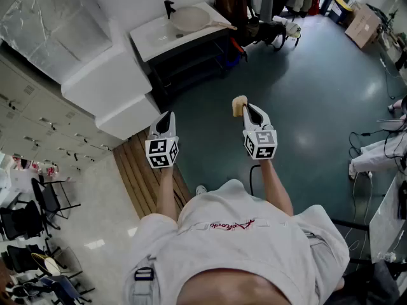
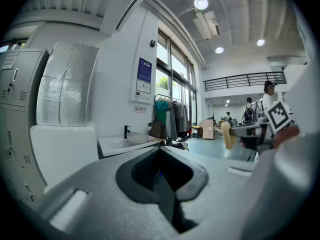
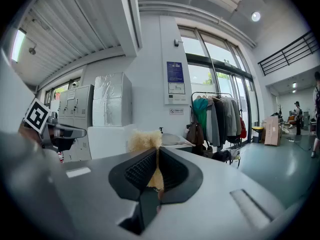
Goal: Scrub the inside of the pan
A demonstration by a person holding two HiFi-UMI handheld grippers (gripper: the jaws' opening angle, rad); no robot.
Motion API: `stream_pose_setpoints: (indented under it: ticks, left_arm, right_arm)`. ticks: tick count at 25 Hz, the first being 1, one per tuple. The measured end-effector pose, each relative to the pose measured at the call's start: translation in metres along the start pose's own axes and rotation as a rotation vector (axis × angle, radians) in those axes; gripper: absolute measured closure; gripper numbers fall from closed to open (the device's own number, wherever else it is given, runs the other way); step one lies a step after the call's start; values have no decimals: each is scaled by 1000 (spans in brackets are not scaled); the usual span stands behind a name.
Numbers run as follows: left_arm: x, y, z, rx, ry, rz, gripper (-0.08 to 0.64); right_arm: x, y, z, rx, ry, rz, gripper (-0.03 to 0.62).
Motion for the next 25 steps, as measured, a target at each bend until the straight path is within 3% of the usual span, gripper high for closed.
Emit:
stream_pose_setpoints:
  ticks: [11,25]
  left_arm:
    - [6,9,-2,1,3,5,561]
    - [33,58,0,6,18,-23,560]
  right_arm:
    - [-2,10,-2,11,10,5,568]
    - [-1,57,8,6,17,-54,568]
Point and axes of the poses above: the fingertips, and each gripper's own axes: x forward along the fingers, y to its right, z out of its underside, the point moved 10 cm from there along -x, backward along the fingers, and after that the axes turned 7 degrees about -x, right-handed, at the moved point
